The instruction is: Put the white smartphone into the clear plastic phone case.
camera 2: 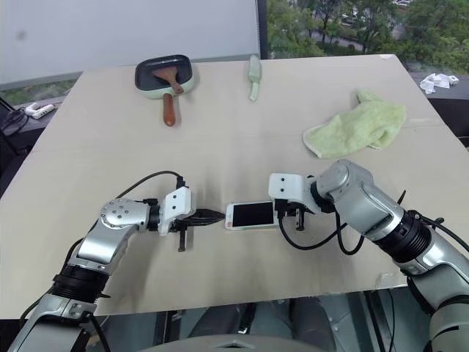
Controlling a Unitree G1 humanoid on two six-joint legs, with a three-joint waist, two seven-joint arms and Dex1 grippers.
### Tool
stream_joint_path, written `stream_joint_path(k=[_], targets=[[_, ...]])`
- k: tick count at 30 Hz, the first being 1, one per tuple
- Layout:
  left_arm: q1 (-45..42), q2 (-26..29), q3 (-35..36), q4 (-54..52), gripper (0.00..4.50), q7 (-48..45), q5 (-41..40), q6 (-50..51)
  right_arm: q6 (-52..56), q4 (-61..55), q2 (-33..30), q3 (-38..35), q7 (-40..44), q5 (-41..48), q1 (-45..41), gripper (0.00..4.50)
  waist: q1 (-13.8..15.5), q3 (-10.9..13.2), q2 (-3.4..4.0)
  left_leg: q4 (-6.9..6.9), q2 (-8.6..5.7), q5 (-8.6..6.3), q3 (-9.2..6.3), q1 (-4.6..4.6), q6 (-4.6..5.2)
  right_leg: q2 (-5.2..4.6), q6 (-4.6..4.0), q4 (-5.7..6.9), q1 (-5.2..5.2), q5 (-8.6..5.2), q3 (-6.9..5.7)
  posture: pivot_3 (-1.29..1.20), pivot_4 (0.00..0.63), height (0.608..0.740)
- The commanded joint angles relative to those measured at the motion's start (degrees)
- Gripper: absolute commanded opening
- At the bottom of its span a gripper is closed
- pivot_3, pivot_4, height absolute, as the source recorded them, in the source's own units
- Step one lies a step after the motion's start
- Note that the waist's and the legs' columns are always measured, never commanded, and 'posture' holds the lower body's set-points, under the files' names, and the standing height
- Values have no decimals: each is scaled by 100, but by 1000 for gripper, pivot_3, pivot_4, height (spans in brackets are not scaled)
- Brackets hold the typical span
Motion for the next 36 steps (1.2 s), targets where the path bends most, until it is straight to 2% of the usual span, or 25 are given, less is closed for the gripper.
stream_joint_path(k=[1,10,13,17,26,29,36], targets=[[10,52,68,-336,0,14,-157,17,-112,-157,-31,-229,-38,100,-78,54,-2,0,0,0,0,0,0,0,0,0,0,0,0,0,0,0,150,740],[124,400,394,-378,0,0,-361,4,-224,-163,-642,-743,11,344,233,54,-1,0,0,-4,0,0,1,-8,0,-1,0,-6,-4,0,1,0,150,740],[110,364,492,-448,0,52,-496,70,-348,-99,-649,-1035,-77,500,365,54,-4,1,0,-4,0,0,1,-8,0,0,0,-5,-4,0,1,0,150,740],[-11,39,545,-710,0,241,-899,406,-978,1,-63,-1940,-156,1299,774,54,-4,1,-1,-4,1,0,0,-7,0,0,0,-4,-2,0,2,0,150,740],[23,-359,84,-829,0,389,-822,608,-2174,504,716,-2502,-309,1970,1796,54,-16,0,-2,-2,1,0,1,-2,0,0,0,-2,4,0,3,0,150,740],[44,-379,-73,-643,0,373,-687,564,-2725,954,1193,-2747,-252,2329,2012,54,-55,0,-3,-1,1,0,-1,6,0,3,0,-2,14,0,1,0,150,740],[62,-409,-106,-587,0,419,-666,576,-3450,1754,1373,-2682,-87,2227,2118,54,-124,0,-2,-2,1,0,-1,15,0,2,0,-2,22,0,2,0,150,740]])
